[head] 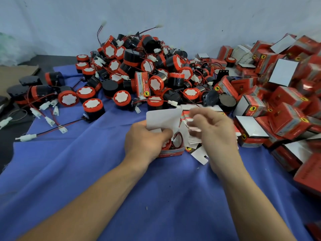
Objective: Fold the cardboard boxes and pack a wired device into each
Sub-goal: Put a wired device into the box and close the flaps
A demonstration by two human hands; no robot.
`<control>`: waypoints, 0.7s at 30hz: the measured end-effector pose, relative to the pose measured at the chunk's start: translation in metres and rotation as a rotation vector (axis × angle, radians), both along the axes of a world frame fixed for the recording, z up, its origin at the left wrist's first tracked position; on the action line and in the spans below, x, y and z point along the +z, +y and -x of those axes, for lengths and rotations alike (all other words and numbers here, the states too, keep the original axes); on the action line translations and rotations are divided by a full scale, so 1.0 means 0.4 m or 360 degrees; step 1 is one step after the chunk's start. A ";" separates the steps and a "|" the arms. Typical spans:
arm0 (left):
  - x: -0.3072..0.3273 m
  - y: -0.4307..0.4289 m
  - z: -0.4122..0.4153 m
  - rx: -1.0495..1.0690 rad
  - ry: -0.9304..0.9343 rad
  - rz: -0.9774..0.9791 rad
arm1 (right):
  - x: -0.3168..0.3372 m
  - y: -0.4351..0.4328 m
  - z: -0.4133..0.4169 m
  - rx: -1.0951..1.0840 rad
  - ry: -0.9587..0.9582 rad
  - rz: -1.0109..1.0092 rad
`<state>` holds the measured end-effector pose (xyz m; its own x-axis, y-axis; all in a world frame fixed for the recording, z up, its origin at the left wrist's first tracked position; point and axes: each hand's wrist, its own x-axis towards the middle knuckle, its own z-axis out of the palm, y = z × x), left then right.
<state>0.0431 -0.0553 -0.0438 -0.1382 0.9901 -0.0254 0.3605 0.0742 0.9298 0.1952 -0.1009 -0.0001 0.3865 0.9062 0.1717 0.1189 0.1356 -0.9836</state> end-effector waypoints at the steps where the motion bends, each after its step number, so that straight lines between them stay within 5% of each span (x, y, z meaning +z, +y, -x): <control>1: 0.004 0.000 0.000 -0.0017 0.0025 0.0009 | -0.010 0.003 0.002 0.0144 -0.0113 0.0112; 5: 0.016 0.001 0.007 -0.0134 0.0100 0.0050 | -0.039 0.003 0.025 0.0455 -0.0405 0.0347; 14: 0.031 -0.012 -0.003 0.0042 0.0207 0.0096 | -0.042 0.004 0.027 0.0430 -0.0187 0.0339; 21: 0.044 0.000 0.010 -0.0329 0.0429 0.0083 | -0.054 0.006 0.021 0.0369 -0.0198 0.0311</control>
